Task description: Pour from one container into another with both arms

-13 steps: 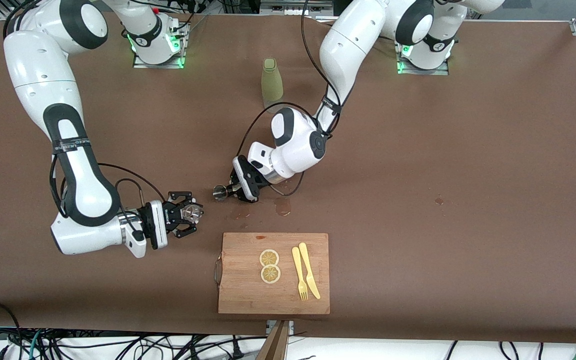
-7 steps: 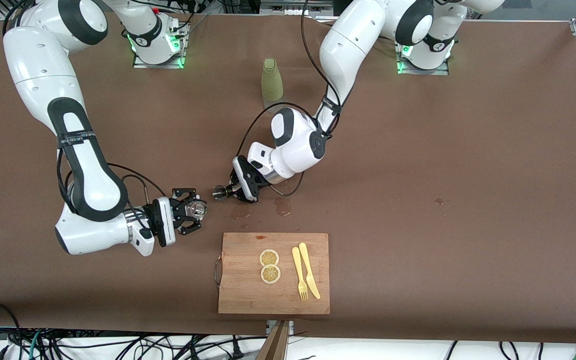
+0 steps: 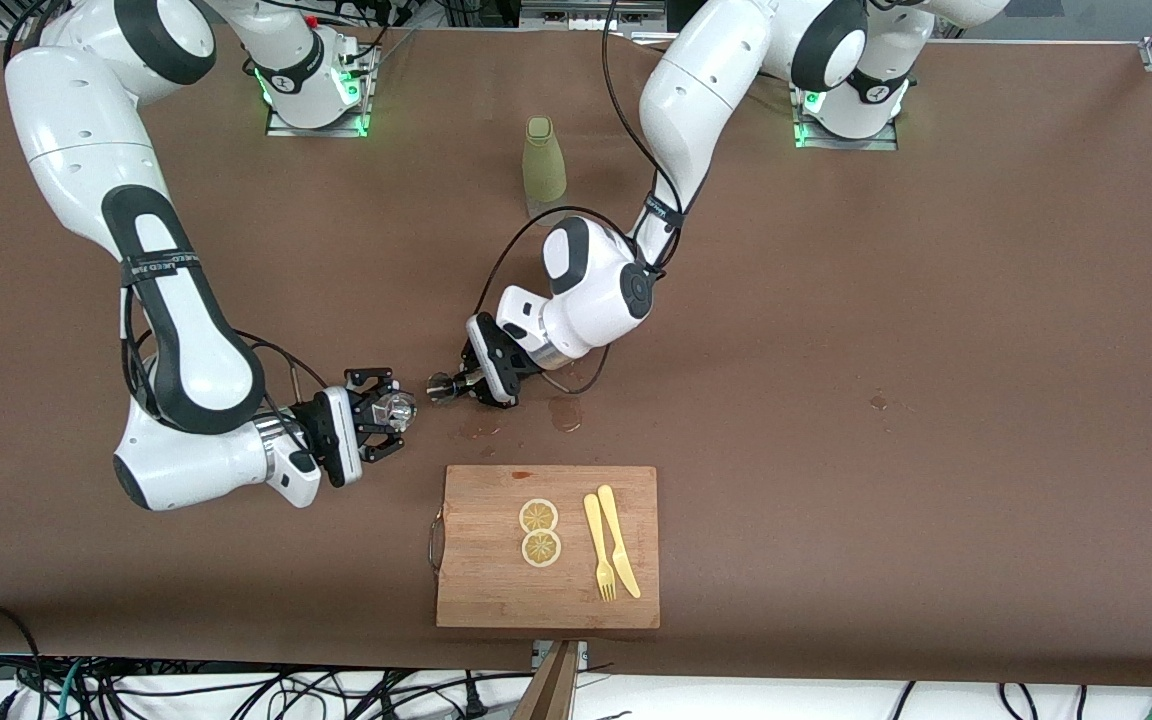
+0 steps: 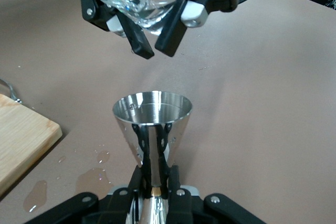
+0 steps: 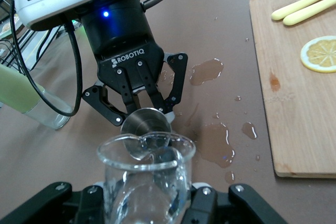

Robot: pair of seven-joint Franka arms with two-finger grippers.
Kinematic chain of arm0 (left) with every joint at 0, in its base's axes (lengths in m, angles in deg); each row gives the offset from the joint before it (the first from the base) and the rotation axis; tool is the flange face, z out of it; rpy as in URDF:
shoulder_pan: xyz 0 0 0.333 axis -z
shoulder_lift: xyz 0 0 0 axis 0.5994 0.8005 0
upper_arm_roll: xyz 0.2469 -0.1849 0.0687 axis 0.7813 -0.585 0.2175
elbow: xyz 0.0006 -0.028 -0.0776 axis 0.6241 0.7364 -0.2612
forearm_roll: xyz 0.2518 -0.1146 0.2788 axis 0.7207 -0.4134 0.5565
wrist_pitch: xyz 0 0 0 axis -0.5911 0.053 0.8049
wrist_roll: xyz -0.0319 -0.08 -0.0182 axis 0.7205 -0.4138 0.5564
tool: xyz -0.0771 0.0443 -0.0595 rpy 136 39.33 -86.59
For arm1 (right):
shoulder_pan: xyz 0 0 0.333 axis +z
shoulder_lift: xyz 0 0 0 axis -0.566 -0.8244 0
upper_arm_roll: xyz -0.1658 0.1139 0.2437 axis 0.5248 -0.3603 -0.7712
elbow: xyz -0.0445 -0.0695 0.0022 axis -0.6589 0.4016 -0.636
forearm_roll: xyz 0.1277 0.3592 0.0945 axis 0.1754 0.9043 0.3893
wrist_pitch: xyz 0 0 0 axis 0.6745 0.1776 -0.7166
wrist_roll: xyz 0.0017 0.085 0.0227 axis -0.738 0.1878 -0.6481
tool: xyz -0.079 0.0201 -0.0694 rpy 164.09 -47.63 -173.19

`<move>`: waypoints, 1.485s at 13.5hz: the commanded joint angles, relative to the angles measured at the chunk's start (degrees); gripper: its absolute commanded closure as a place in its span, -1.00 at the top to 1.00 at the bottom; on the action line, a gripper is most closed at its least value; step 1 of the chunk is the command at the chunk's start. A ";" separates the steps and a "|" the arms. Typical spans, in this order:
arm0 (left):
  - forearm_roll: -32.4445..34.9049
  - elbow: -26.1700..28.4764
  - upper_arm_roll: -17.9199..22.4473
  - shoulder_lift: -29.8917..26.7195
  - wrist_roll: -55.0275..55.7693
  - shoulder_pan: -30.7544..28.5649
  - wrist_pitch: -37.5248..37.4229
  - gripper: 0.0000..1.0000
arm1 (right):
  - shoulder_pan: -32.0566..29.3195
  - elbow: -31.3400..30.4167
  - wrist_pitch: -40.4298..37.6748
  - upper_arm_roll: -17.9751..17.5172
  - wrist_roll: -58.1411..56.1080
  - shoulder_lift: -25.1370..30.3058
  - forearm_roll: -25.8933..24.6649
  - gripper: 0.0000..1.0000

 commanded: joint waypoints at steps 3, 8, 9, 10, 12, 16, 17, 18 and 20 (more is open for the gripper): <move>-1.27 -2.57 1.17 1.51 1.16 0.45 1.23 -1.00 | -0.39 0.90 -1.08 -2.75 3.84 0.61 -4.94 -0.58; -1.27 -2.57 1.35 1.52 1.16 0.45 1.24 -1.00 | -0.39 1.08 -0.99 -4.86 6.57 0.61 -8.47 -0.58; -1.27 -2.57 1.35 1.52 1.16 0.45 1.24 -1.00 | -0.39 1.08 -0.99 -4.86 6.66 0.61 -8.91 -0.58; -1.27 -2.57 1.35 1.52 1.07 0.45 1.24 -1.00 | -0.39 1.08 -0.99 -4.86 6.75 0.61 -9.17 -0.58; -1.27 -2.57 1.35 1.52 1.07 0.45 1.24 -1.00 | -0.31 1.08 -0.99 -5.04 7.45 0.61 -9.96 -0.58; -1.27 -2.57 1.35 1.52 1.07 0.45 1.50 -1.00 | -0.13 1.17 -0.90 -6.26 9.47 0.61 -12.77 -0.58; -1.27 -2.57 1.35 1.52 1.07 0.45 2.02 -1.00 | -0.04 1.08 -0.90 -7.57 10.17 0.61 -14.69 -0.58; -1.27 -2.57 1.35 1.52 1.07 0.45 2.20 -1.00 | -0.04 1.08 -0.90 -8.11 10.96 0.61 -15.84 -0.58; -1.27 -2.57 1.35 1.52 0.98 0.45 2.20 -1.00 | -0.04 1.08 -0.73 -8.11 11.32 0.61 -16.03 -0.58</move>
